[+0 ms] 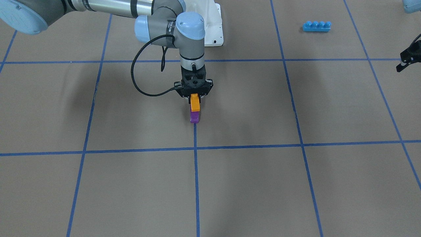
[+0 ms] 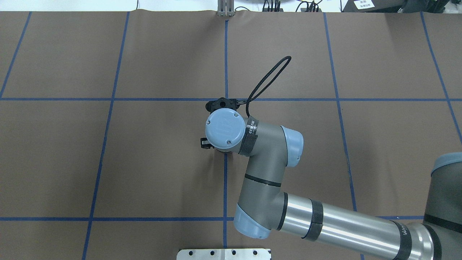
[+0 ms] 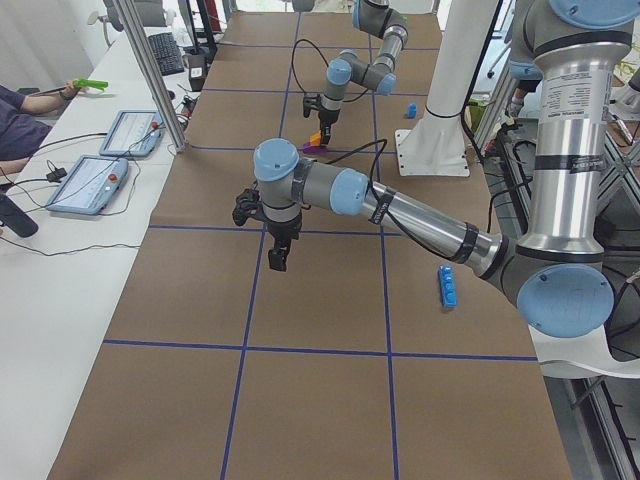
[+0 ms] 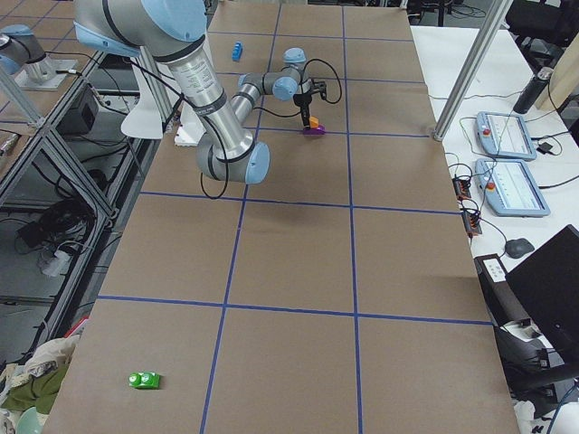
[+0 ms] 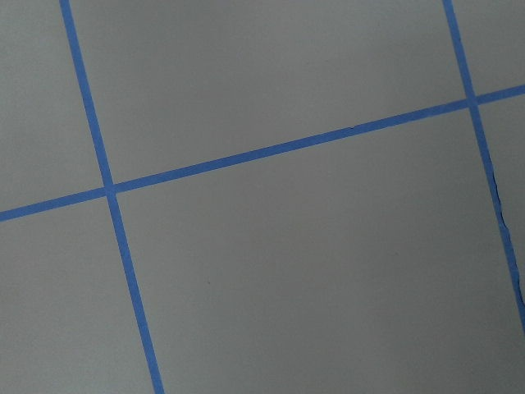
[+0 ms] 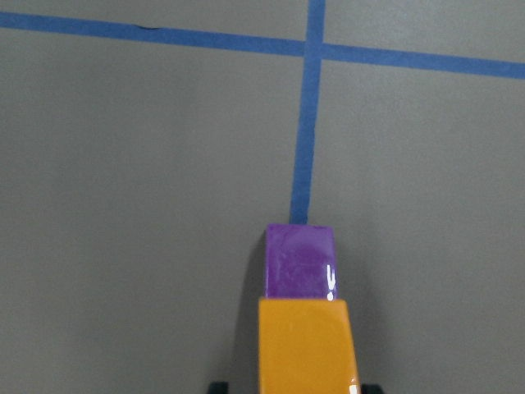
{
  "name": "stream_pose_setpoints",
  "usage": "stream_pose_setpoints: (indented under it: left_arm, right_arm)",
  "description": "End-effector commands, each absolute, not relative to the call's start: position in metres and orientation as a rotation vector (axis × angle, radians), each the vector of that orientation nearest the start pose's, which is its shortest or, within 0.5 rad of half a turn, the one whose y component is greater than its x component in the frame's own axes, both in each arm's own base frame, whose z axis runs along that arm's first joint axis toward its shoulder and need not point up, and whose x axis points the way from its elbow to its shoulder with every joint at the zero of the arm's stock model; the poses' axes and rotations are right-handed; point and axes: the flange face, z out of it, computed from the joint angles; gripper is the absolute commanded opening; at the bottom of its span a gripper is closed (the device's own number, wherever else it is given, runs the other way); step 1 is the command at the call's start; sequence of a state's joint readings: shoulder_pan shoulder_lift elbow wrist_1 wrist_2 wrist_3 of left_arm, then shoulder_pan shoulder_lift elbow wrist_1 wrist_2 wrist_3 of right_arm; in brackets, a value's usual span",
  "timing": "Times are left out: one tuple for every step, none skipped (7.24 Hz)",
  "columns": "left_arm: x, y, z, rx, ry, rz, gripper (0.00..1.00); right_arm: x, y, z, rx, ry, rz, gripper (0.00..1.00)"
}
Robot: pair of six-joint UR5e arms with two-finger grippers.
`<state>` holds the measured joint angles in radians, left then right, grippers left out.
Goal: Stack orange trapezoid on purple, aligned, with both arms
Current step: 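Lower and align the orange block onto the purple block with the right gripper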
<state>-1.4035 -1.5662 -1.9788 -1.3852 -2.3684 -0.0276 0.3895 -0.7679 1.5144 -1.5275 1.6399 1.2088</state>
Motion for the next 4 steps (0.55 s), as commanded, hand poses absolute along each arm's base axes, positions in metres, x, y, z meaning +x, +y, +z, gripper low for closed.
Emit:
stream_pose_setpoints:
  left_arm:
    - [0.017, -0.474, 0.48, 0.128, 0.812, 0.219, 1.0]
    - [0.017, -0.474, 0.48, 0.128, 0.812, 0.219, 1.0]
    - [0.017, -0.474, 0.48, 0.128, 0.812, 0.219, 1.0]
    - [0.017, -0.474, 0.481, 0.127, 0.812, 0.218, 1.0]
  right_arm:
    - [-0.632, -0.392, 0.192, 0.223, -0.759, -0.005, 1.0]
    - [-0.625, -0.388, 0.178, 0.227, -0.785, -0.011, 1.0]
    - [-0.604, -0.389, 0.159, 0.223, -0.796, -0.007, 1.0]
    - [-0.564, -0.39, 0.133, 0.202, -0.798, -0.009, 1.0]
